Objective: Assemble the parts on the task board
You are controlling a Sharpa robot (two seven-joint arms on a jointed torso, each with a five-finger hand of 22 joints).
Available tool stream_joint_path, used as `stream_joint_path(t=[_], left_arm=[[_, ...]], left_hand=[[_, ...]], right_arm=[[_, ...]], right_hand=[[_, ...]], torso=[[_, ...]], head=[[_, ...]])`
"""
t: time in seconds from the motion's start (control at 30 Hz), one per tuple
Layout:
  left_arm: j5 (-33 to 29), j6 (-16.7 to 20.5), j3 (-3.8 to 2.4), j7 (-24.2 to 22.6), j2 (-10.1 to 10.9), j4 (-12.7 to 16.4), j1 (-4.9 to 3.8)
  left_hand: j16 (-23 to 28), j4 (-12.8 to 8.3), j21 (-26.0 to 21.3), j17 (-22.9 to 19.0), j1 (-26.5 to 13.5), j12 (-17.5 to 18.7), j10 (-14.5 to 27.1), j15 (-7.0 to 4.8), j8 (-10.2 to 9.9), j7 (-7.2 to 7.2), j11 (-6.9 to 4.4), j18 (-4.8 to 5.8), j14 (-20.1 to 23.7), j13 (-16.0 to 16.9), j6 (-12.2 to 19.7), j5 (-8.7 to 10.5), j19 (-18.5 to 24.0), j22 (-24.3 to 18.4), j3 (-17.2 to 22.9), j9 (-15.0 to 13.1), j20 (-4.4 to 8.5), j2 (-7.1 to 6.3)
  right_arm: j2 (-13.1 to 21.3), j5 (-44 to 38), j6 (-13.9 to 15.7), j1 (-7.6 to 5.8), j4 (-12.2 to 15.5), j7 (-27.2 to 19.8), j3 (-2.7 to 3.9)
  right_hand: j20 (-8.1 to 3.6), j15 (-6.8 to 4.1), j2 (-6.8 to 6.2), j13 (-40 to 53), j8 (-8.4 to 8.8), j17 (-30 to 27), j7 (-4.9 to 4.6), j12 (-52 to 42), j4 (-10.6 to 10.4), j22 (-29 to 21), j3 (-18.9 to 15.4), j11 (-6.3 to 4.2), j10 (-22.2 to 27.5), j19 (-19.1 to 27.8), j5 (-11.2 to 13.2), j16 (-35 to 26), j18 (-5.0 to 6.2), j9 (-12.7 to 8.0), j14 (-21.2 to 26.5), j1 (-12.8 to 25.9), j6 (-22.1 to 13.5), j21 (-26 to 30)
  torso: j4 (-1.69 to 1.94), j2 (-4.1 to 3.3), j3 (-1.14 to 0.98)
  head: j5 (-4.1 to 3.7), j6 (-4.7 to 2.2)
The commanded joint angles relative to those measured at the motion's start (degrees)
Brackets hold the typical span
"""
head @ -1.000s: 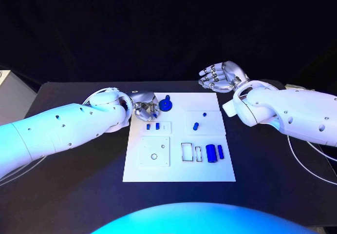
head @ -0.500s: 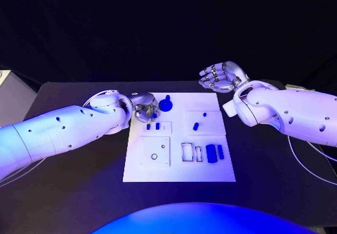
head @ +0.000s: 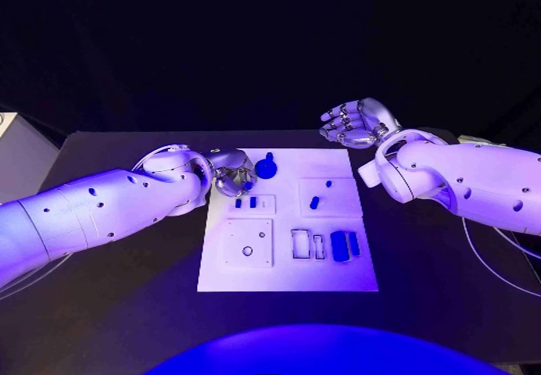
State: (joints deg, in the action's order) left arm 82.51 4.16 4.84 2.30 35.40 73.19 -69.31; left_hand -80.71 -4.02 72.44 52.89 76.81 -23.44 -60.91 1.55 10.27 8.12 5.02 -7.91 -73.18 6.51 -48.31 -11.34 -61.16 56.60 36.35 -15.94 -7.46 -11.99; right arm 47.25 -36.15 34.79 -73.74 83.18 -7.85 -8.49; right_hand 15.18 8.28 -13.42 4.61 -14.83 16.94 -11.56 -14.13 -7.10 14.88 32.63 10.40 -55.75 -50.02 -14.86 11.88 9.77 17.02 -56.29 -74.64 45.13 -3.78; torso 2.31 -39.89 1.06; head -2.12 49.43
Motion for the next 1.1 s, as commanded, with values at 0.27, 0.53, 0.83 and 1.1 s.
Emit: stream_joint_path(t=[0.27,0.53,0.83,1.1], left_arm=[[-0.3,1.7,-0.36,0.7,0.7,0.1,0.01],[-0.4,2.6,-0.84,0.9,1.9,-0.6,0.0],[-10.4,4.3,-2.0,-2.0,5.0,0.0,-0.02],[-42.8,4.2,-2.52,-13.9,9.0,2.3,-0.03]], left_hand=[[-0.2,0.2,-0.2,-0.4,-0.3,0.3,0.7,-0.18,-1.3,-0.55,0.08,-0.16,0.1,0.4,2.2,-0.01,-0.1,-0.4,-0.7,0.8,0.19,-0.25],[0.9,0.6,-1.5,-3.8,-0.1,2.0,3.8,0.74,-1.7,-0.7,1.27,-0.49,2.1,0.0,2.6,-0.14,1.4,-2.2,-1.0,1.2,-0.44,-0.45],[3.2,-0.4,-3.3,-10.5,1.9,0.5,1.9,0.56,1.8,1.83,1.13,-1.4,5.5,0.7,-3.4,-0.19,4.6,-5.5,1.0,0.4,-0.38,0.53],[11.8,-0.4,-9.2,-24.1,1.2,-1.8,4.6,1.17,4.0,2.51,1.87,-2.65,15.1,1.9,-4.7,-0.08,12.5,-12.3,0.4,0.0,-0.74,1.29]], right_arm=[[0.2,-3.0,-1.1,0.07,-0.6,-0.4,0.0],[1.0,-9.8,-5.7,0.08,-1.6,0.6,0.0],[2.4,-22.8,-13.6,0.26,-2.3,2.2,-0.03],[3.3,-39.1,-17.0,1.41,-1.9,5.6,-0.12]], right_hand=[[-0.53,-0.48,-0.15,-0.9,-0.05,-0.5,-2.49,0.2,2.2,-1.2,0.1,0.02,-0.6,-1.9,0.1,0.2,0.88,-0.6,-3.0,-0.3,1.2,-0.6],[-2.95,-2.74,-0.17,-1.0,-0.29,0.3,-1.0,0.5,4.1,-1.5,0.8,-1.62,-3.8,-7.9,1.4,2.1,0.83,-1.4,-9.9,-1.3,4.3,-3.0],[-10.58,-8.34,2.04,-0.8,-0.25,9.6,2.3,3.1,8.1,9.0,-3.9,-5.63,-13.7,-19.9,1.4,14.9,0.35,-2.0,-28.1,-3.8,11.6,-19.2],[-11.21,-9.35,1.32,-0.1,2.05,33.3,3.17,8.2,8.4,19.5,-1.9,-6.64,-18.0,-20.1,2.1,44.1,0.5,-2.3,-30.1,-2.4,14.2,-31.2]], torso=[[-0.01,0.06,0.0],[0.01,0.05,-0.02],[-0.03,0.0,0.0],[-0.09,0.02,0.0]], head=[[0.05,-0.29],[0.0,-0.68],[-1.02,-1.52],[-2.32,-2.01]])
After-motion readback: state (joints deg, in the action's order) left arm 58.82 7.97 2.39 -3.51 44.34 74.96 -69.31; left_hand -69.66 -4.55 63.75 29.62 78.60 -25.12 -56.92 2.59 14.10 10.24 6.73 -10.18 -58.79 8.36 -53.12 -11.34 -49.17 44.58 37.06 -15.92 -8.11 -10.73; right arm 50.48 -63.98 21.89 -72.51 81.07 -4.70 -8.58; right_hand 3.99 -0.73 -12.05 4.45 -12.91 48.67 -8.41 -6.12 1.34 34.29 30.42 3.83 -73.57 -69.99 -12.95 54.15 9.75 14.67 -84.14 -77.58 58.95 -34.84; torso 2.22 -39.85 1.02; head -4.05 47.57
